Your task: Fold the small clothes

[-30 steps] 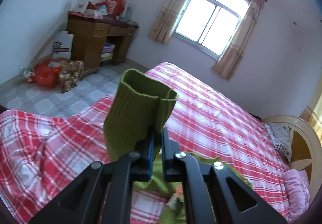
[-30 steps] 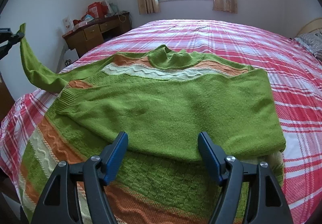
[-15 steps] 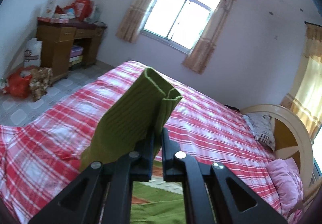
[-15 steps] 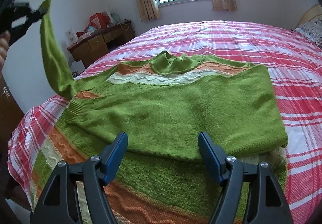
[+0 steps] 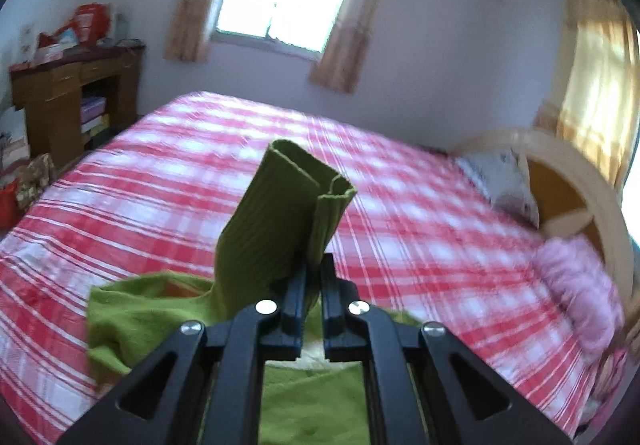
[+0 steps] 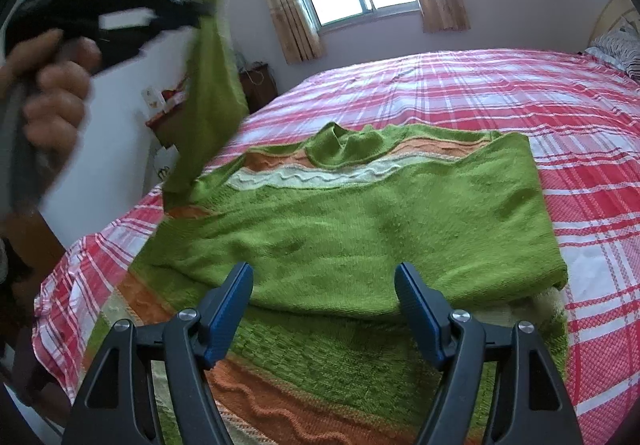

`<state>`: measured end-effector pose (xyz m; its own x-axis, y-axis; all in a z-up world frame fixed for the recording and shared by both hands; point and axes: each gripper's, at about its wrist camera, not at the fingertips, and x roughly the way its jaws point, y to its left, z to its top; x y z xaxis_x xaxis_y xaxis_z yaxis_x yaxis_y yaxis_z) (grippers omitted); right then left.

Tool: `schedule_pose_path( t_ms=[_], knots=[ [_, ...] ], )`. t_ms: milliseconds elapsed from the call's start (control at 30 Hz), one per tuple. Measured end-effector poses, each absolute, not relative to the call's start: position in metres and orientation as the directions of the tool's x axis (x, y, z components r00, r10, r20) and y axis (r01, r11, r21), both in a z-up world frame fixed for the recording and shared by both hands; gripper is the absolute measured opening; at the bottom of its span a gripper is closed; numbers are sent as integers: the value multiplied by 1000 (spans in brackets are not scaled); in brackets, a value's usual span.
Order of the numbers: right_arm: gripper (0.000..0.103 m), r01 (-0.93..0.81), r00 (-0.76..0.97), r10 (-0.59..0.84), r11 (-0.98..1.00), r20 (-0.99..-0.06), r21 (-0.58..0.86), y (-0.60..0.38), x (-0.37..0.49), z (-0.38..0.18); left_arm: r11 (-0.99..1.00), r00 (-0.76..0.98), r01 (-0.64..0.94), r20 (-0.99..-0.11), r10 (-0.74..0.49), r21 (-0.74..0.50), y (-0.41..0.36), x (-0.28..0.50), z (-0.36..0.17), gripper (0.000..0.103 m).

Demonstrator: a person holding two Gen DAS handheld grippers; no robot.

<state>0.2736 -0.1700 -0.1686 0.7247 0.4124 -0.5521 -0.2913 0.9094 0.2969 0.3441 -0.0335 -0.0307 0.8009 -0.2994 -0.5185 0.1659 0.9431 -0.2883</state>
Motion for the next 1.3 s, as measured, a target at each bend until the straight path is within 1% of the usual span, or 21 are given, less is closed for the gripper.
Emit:
schedule_pose_path(
  t_ms=[100, 167, 200, 233, 300, 400, 433, 467, 500, 567, 633, 733, 800, 867, 933, 967, 1000, 1100, 1133, 1200, 1300],
  knots=[
    [75, -295, 733, 422, 904, -533, 310, -173, 272, -168, 955, 752, 200, -590, -293, -220, -68, 348, -55, 8],
    [75, -294, 737, 427, 901, -525, 320, -175, 270, -167, 949, 713, 242, -628, -314, -199, -81, 346, -67, 17],
    [76, -293, 737, 428, 899, -523, 324, -175, 271, -167, 942, 695, 274, -637, -334, -196, -83, 340, -73, 29],
    [76, -293, 737, 430, 899, -522, 326, -176, 271, -168, 942, 696, 281, -637, -333, -185, -84, 336, -72, 49],
    [76, -293, 737, 431, 898, -520, 329, -176, 271, -168, 946, 732, 296, -604, -315, -134, -71, 318, -71, 64],
    [76, -296, 739, 434, 896, -515, 331, -176, 270, -167, 955, 762, 290, -591, -265, -55, -40, 303, -75, 72],
    [76, -297, 740, 436, 895, -513, 332, -176, 270, -167, 962, 770, 270, -592, -237, -34, -26, 300, -79, 72],
    [76, -297, 740, 435, 895, -513, 332, -176, 270, -167, 968, 775, 251, -598, -205, -5, -10, 299, -85, 72],
    [76, -296, 741, 434, 896, -512, 331, -176, 270, -167, 977, 785, 204, -607, -129, 57, 15, 296, -94, 72],
    [76, -296, 741, 430, 899, -515, 323, -175, 270, -167, 984, 790, 140, -612, -41, 114, 50, 297, -107, 72],
    [76, -296, 741, 423, 903, -522, 312, -173, 271, -167, 987, 782, 72, -623, 32, 141, 82, 300, -119, 67],
    [76, -294, 739, 414, 908, -531, 298, -171, 271, -168, 990, 766, 45, -640, 50, 132, 110, 305, -132, 66],
    [76, -292, 736, 413, 909, -537, 298, -170, 271, -168, 986, 748, 79, -662, 41, 150, 109, 311, -141, 66],
    [76, -291, 732, 415, 908, -540, 303, -171, 272, -169, 978, 736, 92, -674, 60, 187, 103, 317, -152, 59],
    [76, -292, 730, 419, 905, -540, 308, -172, 272, -170, 976, 724, 102, -687, 60, 193, 104, 321, -159, 40],
    [76, -292, 730, 420, 905, -540, 309, -171, 273, -170, 977, 721, 104, -691, 53, 184, 106, 322, -160, 34],
    [76, -293, 729, 422, 904, -539, 311, -172, 273, -170, 979, 716, 121, -697, 27, 162, 108, 323, -161, 22],
    [76, -294, 727, 424, 903, -540, 313, -172, 273, -171, 981, 749, 112, -662, 22, 160, 110, 313, -159, 15],
    [76, -294, 727, 423, 903, -541, 312, -172, 273, -171, 982, 754, 103, -657, 27, 159, 112, 309, -159, 10],
    [76, -295, 726, 423, 904, -542, 311, -171, 274, -171, 985, 763, 85, -646, 33, 150, 118, 300, -158, 11],
    [76, -294, 724, 423, 904, -545, 311, -171, 274, -171, 992, 748, 59, -663, 29, 109, 131, 295, -166, 10]
  ],
)
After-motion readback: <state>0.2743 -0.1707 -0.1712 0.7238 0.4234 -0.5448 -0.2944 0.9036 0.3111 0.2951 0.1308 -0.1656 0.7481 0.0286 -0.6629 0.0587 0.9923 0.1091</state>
